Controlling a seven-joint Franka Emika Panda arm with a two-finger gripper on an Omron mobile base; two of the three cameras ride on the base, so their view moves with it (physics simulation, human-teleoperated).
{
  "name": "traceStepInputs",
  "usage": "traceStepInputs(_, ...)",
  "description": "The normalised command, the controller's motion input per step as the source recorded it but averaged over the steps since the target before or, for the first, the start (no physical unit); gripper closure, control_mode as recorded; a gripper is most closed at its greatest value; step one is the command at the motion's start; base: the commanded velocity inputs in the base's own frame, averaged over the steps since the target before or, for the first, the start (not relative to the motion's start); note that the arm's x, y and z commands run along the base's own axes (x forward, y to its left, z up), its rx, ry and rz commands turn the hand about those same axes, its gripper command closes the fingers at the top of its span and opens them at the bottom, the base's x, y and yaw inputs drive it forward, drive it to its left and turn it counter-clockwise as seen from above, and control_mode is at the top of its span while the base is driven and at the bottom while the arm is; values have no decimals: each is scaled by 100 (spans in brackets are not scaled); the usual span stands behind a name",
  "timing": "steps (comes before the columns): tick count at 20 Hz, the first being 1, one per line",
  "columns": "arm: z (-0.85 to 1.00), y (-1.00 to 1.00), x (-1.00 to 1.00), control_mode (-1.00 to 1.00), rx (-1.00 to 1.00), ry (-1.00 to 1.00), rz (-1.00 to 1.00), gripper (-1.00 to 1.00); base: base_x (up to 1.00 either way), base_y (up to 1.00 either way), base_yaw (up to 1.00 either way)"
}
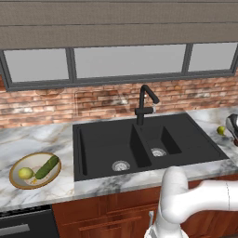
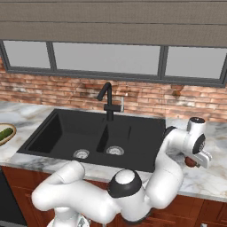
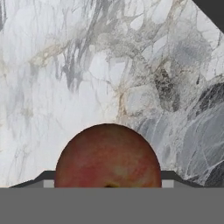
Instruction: There is a mixed pile of frozen fruits and vegetables on the counter. Locate all the frozen vegetables and place the items in a bowl on the counter. Take all the frozen fruits and defrost them in a running sink.
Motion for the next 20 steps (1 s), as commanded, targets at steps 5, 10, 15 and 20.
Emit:
traceStepInputs(5, 14, 29, -31, -100, -1, -16, 2, 100, 0, 0, 0)
traceStepInputs(10, 26, 99, -14, -100, -4, -7, 4, 100, 0, 0, 0)
traceStepInputs(15, 39, 100, 0, -100, 0, 0, 0, 100, 0, 0, 0)
traceStepInputs(20, 39, 100, 0, -100, 2, 3, 0, 100, 0, 0, 0)
